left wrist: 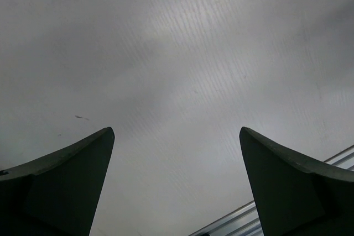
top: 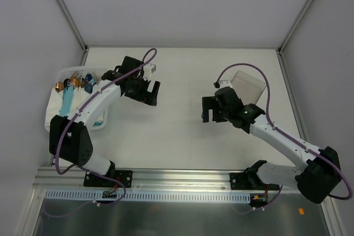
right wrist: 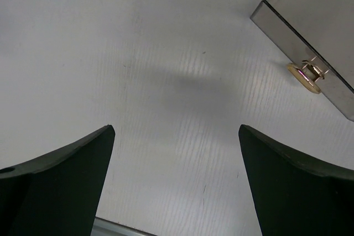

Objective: Place the utensils on the paper napkin and roll it up

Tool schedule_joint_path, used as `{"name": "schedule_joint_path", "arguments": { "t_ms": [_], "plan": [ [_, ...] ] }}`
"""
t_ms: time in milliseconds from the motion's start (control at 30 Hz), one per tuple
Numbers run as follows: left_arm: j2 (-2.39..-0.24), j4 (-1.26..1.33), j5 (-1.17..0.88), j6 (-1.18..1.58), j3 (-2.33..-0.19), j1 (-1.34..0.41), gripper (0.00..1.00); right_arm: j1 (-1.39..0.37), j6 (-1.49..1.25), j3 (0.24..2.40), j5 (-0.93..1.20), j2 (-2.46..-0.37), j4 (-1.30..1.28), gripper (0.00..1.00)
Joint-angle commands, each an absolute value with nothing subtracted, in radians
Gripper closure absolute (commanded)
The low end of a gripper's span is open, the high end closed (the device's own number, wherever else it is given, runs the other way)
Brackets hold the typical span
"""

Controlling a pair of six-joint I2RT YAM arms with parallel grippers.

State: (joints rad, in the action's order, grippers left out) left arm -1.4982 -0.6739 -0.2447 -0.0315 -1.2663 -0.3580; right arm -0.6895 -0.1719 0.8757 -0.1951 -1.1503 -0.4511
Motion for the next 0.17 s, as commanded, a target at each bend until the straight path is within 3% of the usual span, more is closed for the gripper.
{"name": "schedule_joint_path", "arguments": {
  "t_ms": [0, 133],
  "plan": [
    [-1.494, -0.604, -0.206, -0.005, -1.233, -0.353, 0.01, -0.683, -0.146, 0.917, -0.225, -1.169, -0.462, 0.01],
    [-1.444, -0.580, -0.224, -0.005, -1.215, -0.353, 0.01, -0.683, -0.141, 0.930, -0.222, -1.174, -0.459, 0.01]
  ]
}}
